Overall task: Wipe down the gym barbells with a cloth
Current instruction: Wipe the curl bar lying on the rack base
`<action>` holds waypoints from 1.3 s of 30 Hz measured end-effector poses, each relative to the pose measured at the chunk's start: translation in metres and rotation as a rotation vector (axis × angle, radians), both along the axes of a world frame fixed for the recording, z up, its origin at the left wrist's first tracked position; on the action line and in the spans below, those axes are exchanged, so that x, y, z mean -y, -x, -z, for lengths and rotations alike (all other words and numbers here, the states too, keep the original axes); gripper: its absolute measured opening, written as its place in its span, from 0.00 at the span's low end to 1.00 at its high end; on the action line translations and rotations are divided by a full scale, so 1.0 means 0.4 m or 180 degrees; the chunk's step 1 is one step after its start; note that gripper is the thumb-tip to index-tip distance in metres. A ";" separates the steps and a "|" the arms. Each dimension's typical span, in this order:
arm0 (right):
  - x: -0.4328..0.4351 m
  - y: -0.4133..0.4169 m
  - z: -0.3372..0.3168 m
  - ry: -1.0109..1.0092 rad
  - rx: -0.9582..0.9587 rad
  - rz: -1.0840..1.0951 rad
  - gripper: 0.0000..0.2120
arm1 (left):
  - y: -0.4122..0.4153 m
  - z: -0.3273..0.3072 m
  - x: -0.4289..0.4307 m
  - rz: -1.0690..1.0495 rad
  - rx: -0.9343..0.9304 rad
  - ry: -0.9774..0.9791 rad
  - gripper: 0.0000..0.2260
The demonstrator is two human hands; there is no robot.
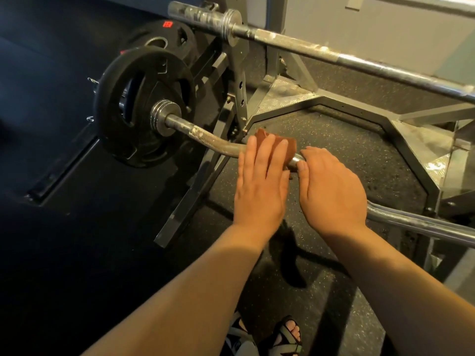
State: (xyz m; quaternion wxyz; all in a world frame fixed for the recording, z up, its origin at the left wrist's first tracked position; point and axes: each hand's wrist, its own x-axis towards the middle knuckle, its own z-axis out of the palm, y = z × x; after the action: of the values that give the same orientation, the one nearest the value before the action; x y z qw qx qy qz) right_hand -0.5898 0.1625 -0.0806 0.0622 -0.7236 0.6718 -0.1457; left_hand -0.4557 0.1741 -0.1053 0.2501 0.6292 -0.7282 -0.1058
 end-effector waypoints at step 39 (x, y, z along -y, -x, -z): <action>0.018 -0.049 -0.011 -0.0411 -0.0026 0.0379 0.22 | -0.118 -0.079 0.119 -0.0569 0.0183 -0.0266 0.11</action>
State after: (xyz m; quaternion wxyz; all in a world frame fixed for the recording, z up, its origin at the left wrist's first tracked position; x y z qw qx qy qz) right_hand -0.5702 0.1555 -0.0762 0.0972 -0.6774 0.7219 -0.1026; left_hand -0.4084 0.1265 -0.0737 0.2112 0.7043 -0.6711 -0.0953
